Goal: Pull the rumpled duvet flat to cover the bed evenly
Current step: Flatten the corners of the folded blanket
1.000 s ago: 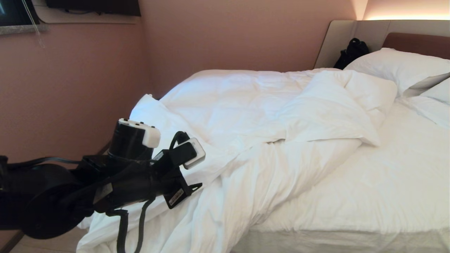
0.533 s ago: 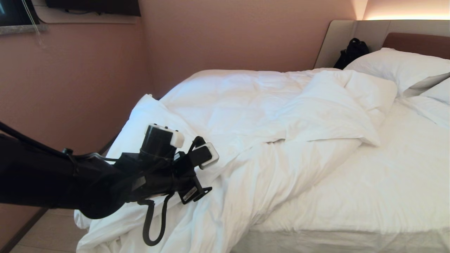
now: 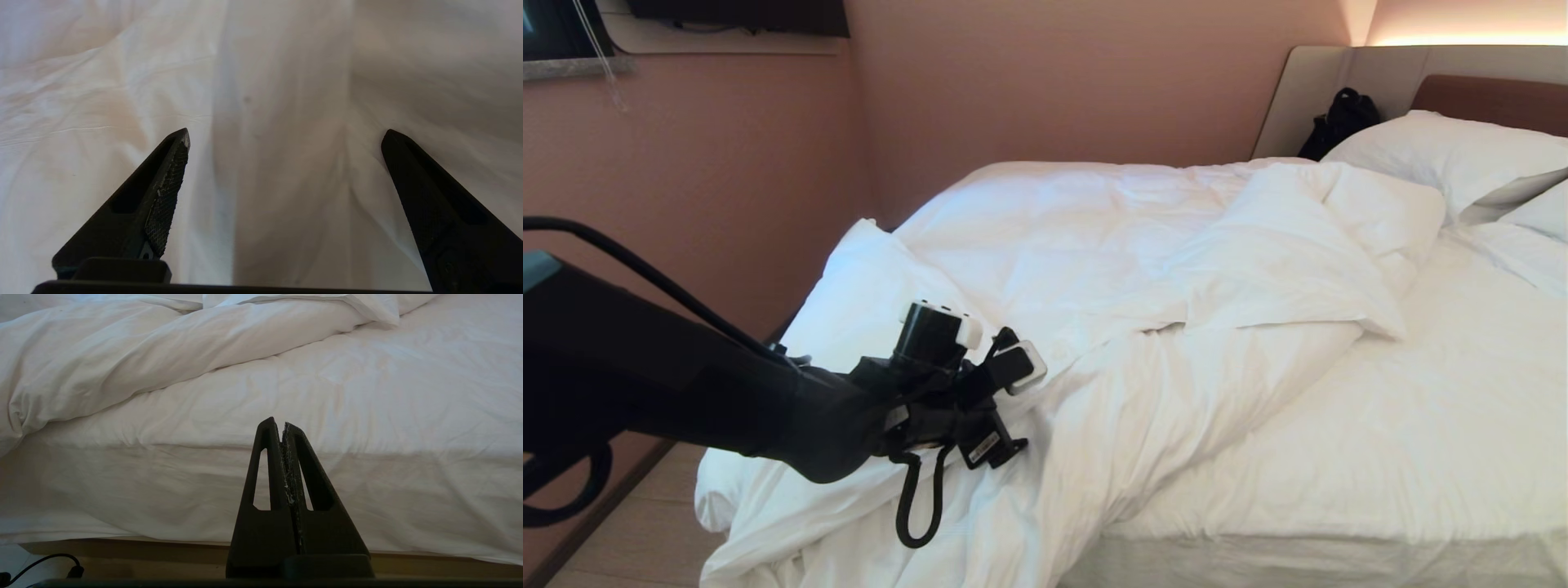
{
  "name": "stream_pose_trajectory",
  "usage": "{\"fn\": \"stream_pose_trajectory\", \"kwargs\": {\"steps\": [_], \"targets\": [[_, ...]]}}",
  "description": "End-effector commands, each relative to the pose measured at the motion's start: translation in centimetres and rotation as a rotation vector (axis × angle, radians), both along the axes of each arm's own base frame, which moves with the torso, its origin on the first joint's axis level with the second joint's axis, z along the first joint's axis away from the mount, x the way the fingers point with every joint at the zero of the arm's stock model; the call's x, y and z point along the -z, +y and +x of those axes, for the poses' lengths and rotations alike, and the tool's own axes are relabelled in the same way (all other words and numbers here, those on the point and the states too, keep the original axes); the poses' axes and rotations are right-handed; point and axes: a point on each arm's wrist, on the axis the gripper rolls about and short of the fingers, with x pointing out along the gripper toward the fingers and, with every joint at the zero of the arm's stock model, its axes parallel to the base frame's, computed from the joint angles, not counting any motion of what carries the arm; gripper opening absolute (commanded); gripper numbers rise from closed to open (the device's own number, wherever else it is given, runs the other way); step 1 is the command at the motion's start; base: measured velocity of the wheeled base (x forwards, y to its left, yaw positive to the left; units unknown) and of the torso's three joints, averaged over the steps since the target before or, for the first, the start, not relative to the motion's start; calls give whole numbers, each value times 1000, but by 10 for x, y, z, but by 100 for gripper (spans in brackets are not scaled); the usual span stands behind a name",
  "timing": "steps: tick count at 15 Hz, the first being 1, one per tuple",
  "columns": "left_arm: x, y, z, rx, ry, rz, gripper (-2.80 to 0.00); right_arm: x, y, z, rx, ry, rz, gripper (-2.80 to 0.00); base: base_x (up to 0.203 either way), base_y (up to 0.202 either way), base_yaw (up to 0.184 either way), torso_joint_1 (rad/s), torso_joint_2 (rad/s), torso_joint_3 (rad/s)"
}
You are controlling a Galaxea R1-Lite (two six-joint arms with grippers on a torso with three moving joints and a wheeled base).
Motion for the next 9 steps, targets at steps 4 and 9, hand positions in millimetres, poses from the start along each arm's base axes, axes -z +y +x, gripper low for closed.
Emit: {"fn": "stream_pose_trajectory", "kwargs": {"steps": [4,9], "targets": [[19,-3,20,-116,-87,51,0,0,0,0,0,-1,-1,-280,0,0,0,0,0,0],[16,-2,22,-142,-108,48,0,0,0,0,-2,1,-1,-280,0,0,0,0,0,0]]}}
